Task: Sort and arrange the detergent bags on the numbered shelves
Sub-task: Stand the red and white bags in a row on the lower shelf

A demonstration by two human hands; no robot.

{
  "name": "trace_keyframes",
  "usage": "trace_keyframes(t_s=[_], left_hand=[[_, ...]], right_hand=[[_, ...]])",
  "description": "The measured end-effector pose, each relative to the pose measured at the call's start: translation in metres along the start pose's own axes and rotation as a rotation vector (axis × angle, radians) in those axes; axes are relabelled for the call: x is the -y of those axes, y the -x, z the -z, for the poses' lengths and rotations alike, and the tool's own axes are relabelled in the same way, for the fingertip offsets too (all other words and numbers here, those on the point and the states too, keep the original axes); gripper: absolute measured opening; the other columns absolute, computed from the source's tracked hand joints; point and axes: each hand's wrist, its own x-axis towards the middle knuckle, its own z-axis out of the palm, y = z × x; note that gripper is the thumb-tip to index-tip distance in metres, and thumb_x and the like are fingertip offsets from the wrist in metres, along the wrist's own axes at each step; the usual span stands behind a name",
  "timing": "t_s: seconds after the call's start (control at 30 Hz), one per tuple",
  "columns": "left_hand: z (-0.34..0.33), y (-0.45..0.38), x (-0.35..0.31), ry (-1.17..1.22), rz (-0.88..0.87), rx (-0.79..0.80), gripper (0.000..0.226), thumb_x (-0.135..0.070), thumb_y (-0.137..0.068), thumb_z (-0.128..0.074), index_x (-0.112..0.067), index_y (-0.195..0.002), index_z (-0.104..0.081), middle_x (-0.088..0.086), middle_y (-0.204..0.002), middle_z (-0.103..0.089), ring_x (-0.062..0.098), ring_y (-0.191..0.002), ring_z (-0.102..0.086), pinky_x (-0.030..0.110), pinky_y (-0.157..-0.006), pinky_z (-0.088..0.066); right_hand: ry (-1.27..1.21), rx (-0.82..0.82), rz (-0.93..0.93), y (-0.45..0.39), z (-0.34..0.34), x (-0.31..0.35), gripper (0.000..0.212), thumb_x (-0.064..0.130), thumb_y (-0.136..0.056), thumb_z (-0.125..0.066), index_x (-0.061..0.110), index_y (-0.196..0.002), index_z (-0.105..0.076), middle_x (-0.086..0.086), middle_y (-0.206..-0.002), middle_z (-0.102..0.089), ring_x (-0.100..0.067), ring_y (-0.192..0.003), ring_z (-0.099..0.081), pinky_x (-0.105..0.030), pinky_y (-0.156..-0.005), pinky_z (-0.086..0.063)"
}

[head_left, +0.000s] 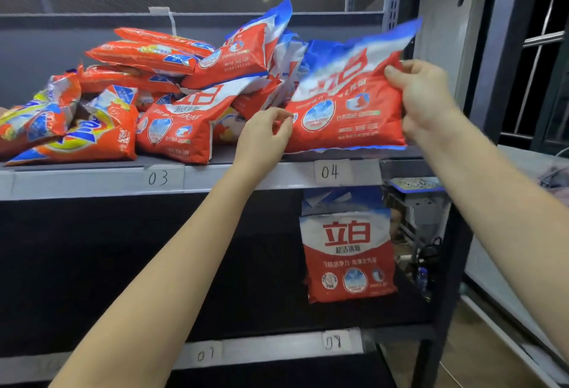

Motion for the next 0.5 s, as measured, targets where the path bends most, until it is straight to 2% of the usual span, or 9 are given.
trace_keyframes(t_s=[0.07,0.17,0.27,0.3,0.37,0.5], left_hand=[[0.002,0.008,-0.012,0.142,0.019,-0.022,0.027,-0.027,-0.097,-0.049,-0.014,-0.118,-0.06,0.002,-0.119,-0.059,0.01,-0.102,-0.056,0.025,-0.088,-0.045],[0.006,0.022,-0.033,0.569,0.195,0.049,0.038,-0.034,-0.096,-0.051,-0.014,-0.128,-0.05,0.0,-0.122,-0.058,0.007,-0.101,-0.058,0.017,-0.079,-0.049],[0.008,0.044,-0.047,0.86,0.286,0.095,0.055,-0.041,-0.085,-0.063,-0.017,-0.131,-0.043,0.002,-0.125,-0.058,0.012,-0.105,-0.063,0.028,-0.087,-0.053],[0.007,0.056,-0.049,0.908,0.298,0.077,0.055,-0.037,-0.084,-0.066,-0.018,-0.129,-0.041,0.002,-0.119,-0.06,0.011,-0.099,-0.066,0.029,-0.083,-0.054],[0.004,0.086,-0.045,0.979,0.319,0.071,0.042,-0.022,-0.089,-0.064,-0.013,-0.125,-0.042,0.003,-0.106,-0.063,0.008,-0.078,-0.07,0.025,-0.065,-0.055],[-0.014,0.152,-0.015,0.985,0.466,0.166,0.013,-0.014,-0.091,-0.06,-0.008,-0.103,-0.06,0.005,-0.084,-0.072,0.016,-0.069,-0.07,0.03,-0.06,-0.055]], right_hand=[[0.042,0.019,0.103,0.022,0.011,0.023,0.013,0.005,-0.093,-0.054,0.012,-0.082,-0.055,-0.004,-0.08,-0.067,-0.01,-0.065,-0.069,-0.029,-0.062,-0.057],[0.058,0.035,0.209,0.065,0.032,0.052,0.011,0.005,-0.092,-0.055,0.013,-0.084,-0.058,0.006,-0.072,-0.071,-0.009,-0.071,-0.07,-0.025,-0.066,-0.055],[0.098,0.037,0.237,0.115,0.056,0.059,0.013,0.003,-0.092,-0.053,0.013,-0.084,-0.057,0.011,-0.066,-0.07,-0.003,-0.066,-0.067,-0.02,-0.065,-0.052],[0.106,0.037,0.232,0.132,0.064,0.054,0.014,0.003,-0.091,-0.052,0.013,-0.084,-0.057,0.011,-0.067,-0.07,-0.002,-0.065,-0.066,-0.019,-0.065,-0.052],[0.09,0.03,0.186,0.162,0.08,0.037,0.014,0.003,-0.091,-0.052,0.014,-0.084,-0.057,0.01,-0.069,-0.07,-0.003,-0.066,-0.066,-0.019,-0.064,-0.052],[0.01,0.006,-0.011,0.213,0.105,-0.013,0.008,0.015,-0.079,-0.058,0.02,-0.077,-0.065,0.004,-0.073,-0.072,-0.009,-0.067,-0.068,-0.023,-0.061,-0.055]])
